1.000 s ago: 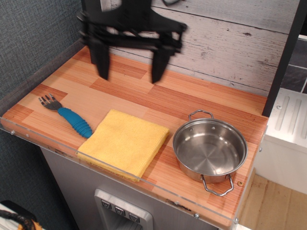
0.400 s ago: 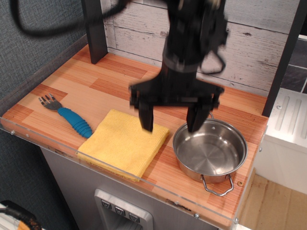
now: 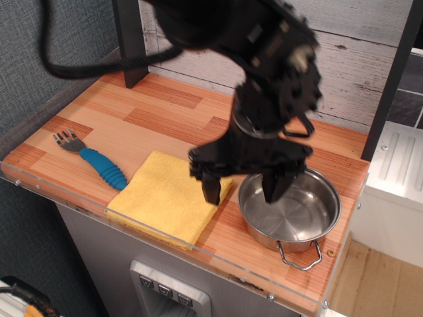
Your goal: Move the pot in front of the yellow cloth
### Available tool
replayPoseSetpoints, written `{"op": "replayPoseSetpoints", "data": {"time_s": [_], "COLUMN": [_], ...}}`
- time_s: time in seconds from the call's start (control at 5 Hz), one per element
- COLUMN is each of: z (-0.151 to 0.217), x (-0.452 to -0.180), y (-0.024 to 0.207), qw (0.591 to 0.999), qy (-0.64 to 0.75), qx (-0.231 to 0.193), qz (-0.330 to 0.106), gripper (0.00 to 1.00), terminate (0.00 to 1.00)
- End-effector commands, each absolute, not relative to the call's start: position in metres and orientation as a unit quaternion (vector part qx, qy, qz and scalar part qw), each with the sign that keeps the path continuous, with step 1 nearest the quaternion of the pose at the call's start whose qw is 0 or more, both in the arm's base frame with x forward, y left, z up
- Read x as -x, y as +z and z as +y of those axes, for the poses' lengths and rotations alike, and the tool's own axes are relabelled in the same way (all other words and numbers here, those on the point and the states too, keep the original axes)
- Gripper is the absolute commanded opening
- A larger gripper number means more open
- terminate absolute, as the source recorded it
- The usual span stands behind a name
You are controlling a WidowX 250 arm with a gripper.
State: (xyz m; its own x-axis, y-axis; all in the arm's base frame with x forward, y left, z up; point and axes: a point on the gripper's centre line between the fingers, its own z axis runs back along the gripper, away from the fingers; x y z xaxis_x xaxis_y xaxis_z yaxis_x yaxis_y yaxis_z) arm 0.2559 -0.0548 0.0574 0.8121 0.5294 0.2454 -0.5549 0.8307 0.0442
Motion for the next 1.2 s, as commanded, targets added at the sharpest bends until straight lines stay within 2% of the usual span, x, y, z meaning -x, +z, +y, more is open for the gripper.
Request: {"op": "replayPoseSetpoints", "data": {"time_s": [0.0, 0.4, 0.6, 1.0], "z": [-0.065, -0.065, -0.066, -0.066], "x": [-0.263, -0.263, -0.263, -0.264], "y": [0.036, 0.023, 0.021, 0.022], "qw": [0.956, 0.957, 0.957, 0.958], "qy": [0.275, 0.273, 0.275, 0.271], "qx": [-0.027, -0.015, -0.005, 0.012], "qz": [-0.104, -0.092, -0.095, -0.097], "gripper": [1.00, 1.00, 0.00, 0.00], "terminate": [0.00, 0.00, 0.00, 0.00]}}
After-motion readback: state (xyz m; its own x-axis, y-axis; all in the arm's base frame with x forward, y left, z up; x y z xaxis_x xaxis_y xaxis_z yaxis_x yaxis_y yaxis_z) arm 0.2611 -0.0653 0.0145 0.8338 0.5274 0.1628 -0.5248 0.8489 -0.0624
